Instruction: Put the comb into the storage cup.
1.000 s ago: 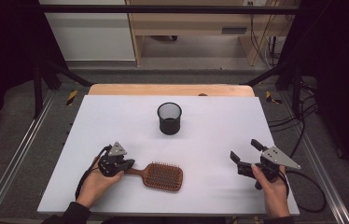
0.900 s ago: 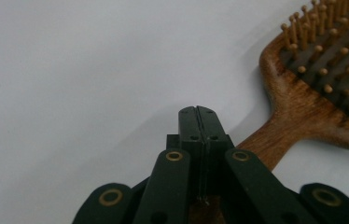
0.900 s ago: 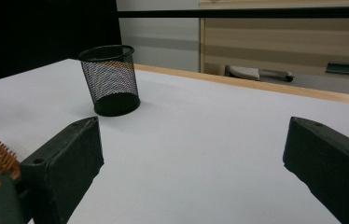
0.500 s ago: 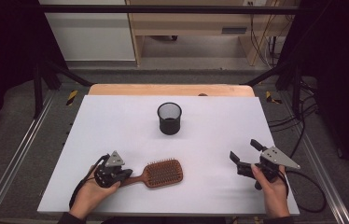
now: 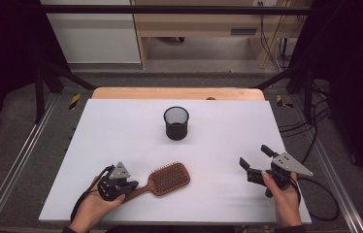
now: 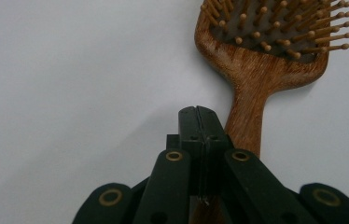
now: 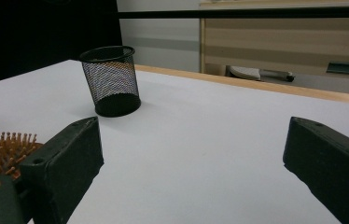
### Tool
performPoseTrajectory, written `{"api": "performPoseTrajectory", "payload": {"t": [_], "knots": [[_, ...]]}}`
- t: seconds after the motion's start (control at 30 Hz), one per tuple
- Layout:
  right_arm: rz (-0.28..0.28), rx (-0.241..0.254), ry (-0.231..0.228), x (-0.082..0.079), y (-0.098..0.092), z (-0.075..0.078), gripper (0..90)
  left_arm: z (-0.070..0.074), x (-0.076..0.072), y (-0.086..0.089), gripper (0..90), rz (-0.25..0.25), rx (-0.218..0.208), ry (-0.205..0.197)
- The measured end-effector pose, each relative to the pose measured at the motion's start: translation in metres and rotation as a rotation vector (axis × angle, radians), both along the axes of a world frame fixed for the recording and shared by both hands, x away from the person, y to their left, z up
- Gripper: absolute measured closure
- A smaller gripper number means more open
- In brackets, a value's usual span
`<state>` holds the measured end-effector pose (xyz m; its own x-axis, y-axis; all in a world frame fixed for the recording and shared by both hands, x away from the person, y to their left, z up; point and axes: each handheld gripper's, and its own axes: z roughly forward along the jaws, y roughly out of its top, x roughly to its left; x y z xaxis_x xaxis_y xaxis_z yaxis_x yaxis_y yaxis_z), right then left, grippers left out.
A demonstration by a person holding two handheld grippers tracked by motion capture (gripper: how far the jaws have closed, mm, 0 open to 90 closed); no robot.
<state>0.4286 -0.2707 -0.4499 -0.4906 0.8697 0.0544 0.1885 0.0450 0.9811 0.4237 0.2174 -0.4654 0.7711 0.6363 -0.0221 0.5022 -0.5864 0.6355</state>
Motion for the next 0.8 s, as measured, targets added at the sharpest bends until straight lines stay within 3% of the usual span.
{"api": "performPoseTrajectory", "payload": {"t": [0.8], "knots": [[0.003, 0.002, 0.0, -0.0002, -0.0002, 0.0002, 4.9, 0.0027, -0.0059, -0.0055, 90.0, -0.027, 0.0, 0.014]]}}
